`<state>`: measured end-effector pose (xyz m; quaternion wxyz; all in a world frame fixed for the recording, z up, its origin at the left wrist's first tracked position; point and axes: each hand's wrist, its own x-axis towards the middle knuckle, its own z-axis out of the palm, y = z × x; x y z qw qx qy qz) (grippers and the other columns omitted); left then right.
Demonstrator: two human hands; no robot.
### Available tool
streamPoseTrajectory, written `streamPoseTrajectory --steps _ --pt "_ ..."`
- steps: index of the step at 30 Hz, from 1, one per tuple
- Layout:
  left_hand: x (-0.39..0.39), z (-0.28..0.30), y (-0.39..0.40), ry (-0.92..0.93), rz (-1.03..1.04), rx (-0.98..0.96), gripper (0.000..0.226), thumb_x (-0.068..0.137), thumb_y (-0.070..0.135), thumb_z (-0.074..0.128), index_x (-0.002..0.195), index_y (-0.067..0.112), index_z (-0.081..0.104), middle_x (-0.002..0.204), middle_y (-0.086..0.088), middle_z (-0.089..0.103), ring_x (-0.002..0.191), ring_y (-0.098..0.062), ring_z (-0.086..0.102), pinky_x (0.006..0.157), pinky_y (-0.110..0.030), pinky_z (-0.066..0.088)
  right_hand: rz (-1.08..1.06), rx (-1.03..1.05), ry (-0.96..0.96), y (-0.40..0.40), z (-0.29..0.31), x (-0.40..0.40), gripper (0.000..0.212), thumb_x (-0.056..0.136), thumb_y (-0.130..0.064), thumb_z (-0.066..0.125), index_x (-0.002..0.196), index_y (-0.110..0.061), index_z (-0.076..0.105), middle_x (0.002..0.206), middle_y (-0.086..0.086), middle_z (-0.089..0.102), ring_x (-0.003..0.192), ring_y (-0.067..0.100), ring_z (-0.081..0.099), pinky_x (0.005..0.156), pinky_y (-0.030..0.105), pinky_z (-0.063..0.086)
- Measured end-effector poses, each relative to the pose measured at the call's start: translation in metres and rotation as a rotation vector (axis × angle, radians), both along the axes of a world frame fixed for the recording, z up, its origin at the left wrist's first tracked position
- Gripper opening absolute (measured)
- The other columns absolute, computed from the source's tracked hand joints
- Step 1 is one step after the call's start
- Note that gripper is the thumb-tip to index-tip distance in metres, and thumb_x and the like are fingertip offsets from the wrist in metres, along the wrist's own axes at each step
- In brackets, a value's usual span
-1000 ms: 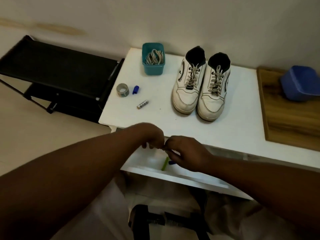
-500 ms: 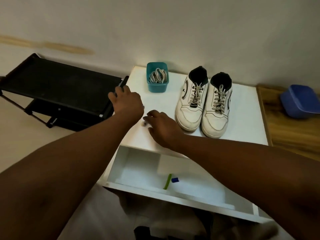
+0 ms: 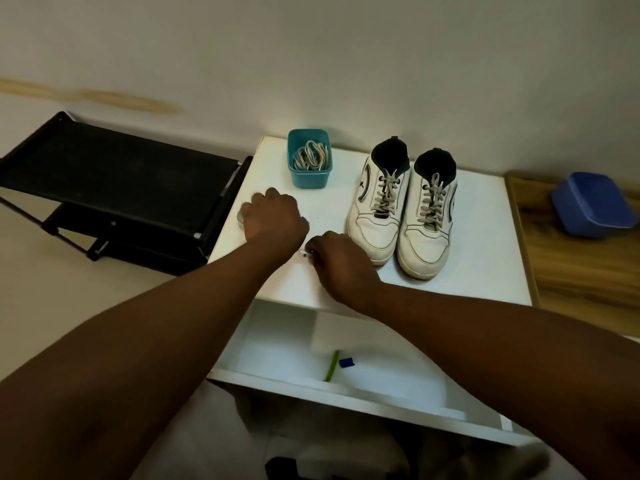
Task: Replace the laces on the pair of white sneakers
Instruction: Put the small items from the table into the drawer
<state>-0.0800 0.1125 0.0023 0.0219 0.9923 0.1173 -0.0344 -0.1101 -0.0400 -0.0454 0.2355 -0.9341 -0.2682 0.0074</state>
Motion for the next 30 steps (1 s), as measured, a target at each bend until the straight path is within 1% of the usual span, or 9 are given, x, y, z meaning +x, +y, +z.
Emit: streamPoseTrajectory --steps 2,4,9,13,15,19,24,27,30 --pt "-0.015 0.013 -0.009 0.013 -0.039 -0.268 0.027 0.089 0.04 0.063 0.092 0.014 0.07 0.096 -0.006 0.07 0.09 -0.026 0.065 0.07 -0.035 0.049 -0.093 0.168 0.067 -0.019 0.01 -0.016 0.014 0.099 -0.023 0.056 0.105 -0.021 0.068 0.095 0.001 0.066 0.084 0.02 0.058 0.074 0.042 0.051" --pt "-0.034 0.03 -0.02 0.132 -0.074 -0.424 0.027 0.085 0.037 0.068 0.083 0.01 0.074 0.085 -0.008 0.072 0.082 -0.025 0.068 0.07 -0.037 0.056 -0.113 0.192 0.108 -0.044 0.022 -0.039 0.019 0.102 -0.029 0.056 0.118 -0.024 0.066 0.102 -0.004 0.066 0.082 0.01 0.053 0.075 0.035 0.047" --pt "-0.09 0.038 -0.054 0.728 -0.182 -0.447 0.018 0.089 0.026 0.074 0.084 0.008 0.073 0.069 -0.004 0.067 0.055 -0.014 0.059 0.051 -0.018 0.049 0.035 0.022 0.275 -0.103 0.035 -0.107 0.019 0.1 -0.035 0.062 0.116 -0.03 0.07 0.1 -0.012 0.062 0.082 0.002 0.053 0.074 0.022 0.045" --pt "-0.113 -0.001 -0.082 0.898 -0.203 -0.356 0.03 0.096 0.034 0.067 0.101 0.006 0.075 0.077 -0.002 0.064 0.079 -0.02 0.069 0.069 -0.029 0.06 0.061 -0.215 0.471 -0.123 0.005 -0.13 0.02 0.096 -0.039 0.063 0.107 -0.027 0.076 0.1 -0.005 0.07 0.087 0.013 0.065 0.076 0.033 0.054" --pt "-0.114 -0.017 -0.094 0.925 -0.247 -0.292 0.035 0.101 0.034 0.06 0.114 0.003 0.072 0.078 -0.001 0.059 0.089 -0.023 0.066 0.063 -0.027 0.054 -0.034 -0.282 0.569 -0.124 -0.021 -0.126 0.021 0.095 -0.035 0.065 0.105 -0.021 0.077 0.103 0.0 0.073 0.09 0.018 0.067 0.077 0.032 0.055" --pt "-0.105 -0.062 -0.102 1.012 -0.229 -0.231 0.024 0.104 0.03 0.056 0.108 0.007 0.064 0.107 -0.009 0.056 0.086 -0.022 0.056 0.065 -0.028 0.048 -0.17 -0.338 0.693 -0.116 -0.076 -0.11 0.031 0.097 -0.04 0.066 0.105 -0.012 0.074 0.108 0.007 0.071 0.099 0.025 0.066 0.084 0.03 0.052" --pt "-0.109 -0.137 -0.087 1.193 -0.217 -0.115 0.047 0.105 0.034 0.054 0.14 0.002 0.056 0.145 -0.015 0.054 0.113 -0.029 0.058 0.104 -0.036 0.046 -0.177 -0.454 0.829 -0.109 -0.13 -0.096 0.038 0.102 -0.035 0.059 0.113 -0.001 0.071 0.1 0.011 0.063 0.093 0.024 0.061 0.074 0.026 0.043" --pt "-0.111 -0.183 -0.085 1.199 -0.241 -0.112 0.048 0.104 0.038 0.055 0.139 0.005 0.059 0.144 -0.014 0.055 0.122 -0.029 0.058 0.107 -0.037 0.045 -0.173 -0.482 0.855 -0.109 -0.155 -0.092 0.041 0.101 -0.037 0.06 0.11 0.002 0.069 0.096 0.013 0.062 0.096 0.026 0.065 0.063 0.022 0.037" --pt "-0.114 -0.201 -0.088 1.165 -0.211 -0.201 0.046 0.101 0.036 0.061 0.134 0.004 0.062 0.123 -0.013 0.061 0.117 -0.026 0.06 0.105 -0.036 0.048 -0.169 -0.502 0.859 -0.11 -0.173 -0.091 0.041 0.101 -0.034 0.06 0.121 0.001 0.065 0.122 0.013 0.066 0.115 0.028 0.064 0.081 0.023 0.043"
